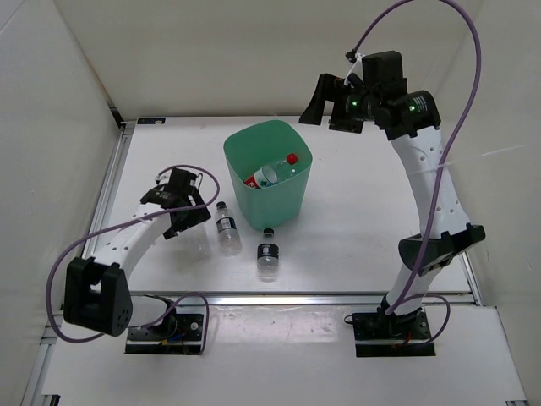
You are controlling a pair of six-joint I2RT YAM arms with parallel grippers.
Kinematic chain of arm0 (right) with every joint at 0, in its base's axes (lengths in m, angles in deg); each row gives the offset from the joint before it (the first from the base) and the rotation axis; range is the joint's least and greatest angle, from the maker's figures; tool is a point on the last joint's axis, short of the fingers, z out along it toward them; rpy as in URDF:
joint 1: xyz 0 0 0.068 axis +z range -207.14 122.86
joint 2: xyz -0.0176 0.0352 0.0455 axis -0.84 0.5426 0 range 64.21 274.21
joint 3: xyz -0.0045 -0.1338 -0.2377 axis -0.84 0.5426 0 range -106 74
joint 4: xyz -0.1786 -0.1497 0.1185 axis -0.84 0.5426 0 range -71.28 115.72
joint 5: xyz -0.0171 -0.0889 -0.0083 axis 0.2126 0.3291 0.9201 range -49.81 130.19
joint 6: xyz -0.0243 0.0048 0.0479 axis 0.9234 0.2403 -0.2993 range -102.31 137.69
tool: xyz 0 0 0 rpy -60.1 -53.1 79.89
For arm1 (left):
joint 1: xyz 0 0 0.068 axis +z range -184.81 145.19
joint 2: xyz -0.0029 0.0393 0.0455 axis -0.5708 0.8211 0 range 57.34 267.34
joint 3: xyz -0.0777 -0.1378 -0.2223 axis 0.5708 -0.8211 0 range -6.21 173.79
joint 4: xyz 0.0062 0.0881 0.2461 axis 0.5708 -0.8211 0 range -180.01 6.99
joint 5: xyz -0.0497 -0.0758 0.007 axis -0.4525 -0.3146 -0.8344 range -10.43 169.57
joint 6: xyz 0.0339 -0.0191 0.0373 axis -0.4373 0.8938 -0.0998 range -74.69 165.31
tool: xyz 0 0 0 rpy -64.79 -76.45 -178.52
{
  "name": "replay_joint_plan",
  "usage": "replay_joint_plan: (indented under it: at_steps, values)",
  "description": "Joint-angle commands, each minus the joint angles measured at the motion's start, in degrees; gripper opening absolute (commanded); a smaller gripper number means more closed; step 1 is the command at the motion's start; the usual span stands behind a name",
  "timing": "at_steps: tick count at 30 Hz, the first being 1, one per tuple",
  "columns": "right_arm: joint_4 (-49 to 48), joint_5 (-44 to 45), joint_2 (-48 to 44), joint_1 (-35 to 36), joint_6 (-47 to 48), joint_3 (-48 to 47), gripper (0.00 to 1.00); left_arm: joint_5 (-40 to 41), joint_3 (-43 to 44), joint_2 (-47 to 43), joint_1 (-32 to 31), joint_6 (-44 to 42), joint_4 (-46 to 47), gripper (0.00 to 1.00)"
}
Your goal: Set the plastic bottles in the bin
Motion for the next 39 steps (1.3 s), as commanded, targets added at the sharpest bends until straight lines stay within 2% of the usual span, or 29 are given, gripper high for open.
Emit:
replay_joint_plan:
  at_steps: [1,5,6,9,10,11,16,18,21,22,24,28,29,33,36,37,39]
  values:
    - [-0.1,-4.9,-1.6,-2.5,0.7,-0.1,1.0,-1.4,-3.0,1.8,-1.0,0.2,3.6,1.0]
    - [-0.1,-6.2,-2.2,-4.9,0.2,0.5,1.0,-0.6,-3.7,6.3,-2.3,0.7,4.1,1.0]
    - [-0.1,-6.8,-2.2,-4.9,0.2,1.2,1.0,1.0,-3.7,6.9,-2.3,0.7,4.1,0.97]
    - [-0.1,-9.0,-2.8,-7.2,-0.4,1.7,1.0,3.1,-3.2,7.5,-2.8,0.7,4.1,0.82]
    - [-0.1,-9.0,-3.4,-7.8,-0.4,2.4,1.0,3.1,-1.8,8.2,-2.8,0.7,4.1,0.68]
    - [-0.1,-9.5,-4.0,-7.8,-0.4,2.4,1.0,3.6,-1.3,8.2,-2.8,0.7,4.1,0.63]
    - [-0.1,-9.5,-4.5,-8.4,-0.4,3.7,1.0,5.5,2.3,8.2,-2.8,1.5,2.2,0.5]
    - [-0.1,-9.5,-4.5,-8.4,-0.4,4.3,1.0,7.5,7.3,7.0,-2.8,2.4,-0.4,0.5]
    - [-0.1,-9.5,-5.6,-8.4,-0.4,5.4,1.0,11.9,21.0,5.0,-2.8,3.2,-6.8,0.48]
    - [-0.1,-9.0,-5.6,-8.4,-0.4,6.1,1.0,11.9,29.3,5.0,-2.8,3.2,-7.7,0.48]
    - [-0.1,-9.0,-5.6,-8.9,-0.4,6.6,1.0,11.2,37.4,5.0,-3.5,0.2,-6.9,0.48]
    - [-0.7,-9.0,-5.6,-8.9,-0.4,6.6,1.0,10.4,56.5,12.8,-11.2,-5.9,-4.8,0.51]
    - [-0.7,-9.0,-5.6,-8.9,-1.0,6.6,1.0,9.1,63.0,17.2,-12.4,-6.6,-5.5,0.51]
    - [-0.7,-8.5,-5.6,-9.4,-1.0,6.6,1.0,7.2,71.2,25.8,-18.8,-8.8,-6.7,0.52]
    - [-0.7,-7.9,-6.3,-10.1,-1.0,7.4,1.0,7.7,67.9,28.0,-23.4,-9.5,-6.7,0.54]
    - [-0.7,-7.9,-6.9,-10.1,-1.0,7.9,1.0,7.7,66.0,28.0,-24.1,-9.5,-6.7,0.57]
    - [-1.2,-7.9,-7.6,-11.1,-1.0,9.4,1.0,10.3,64.1,25.6,-26.0,-9.5,-7.3,0.78]
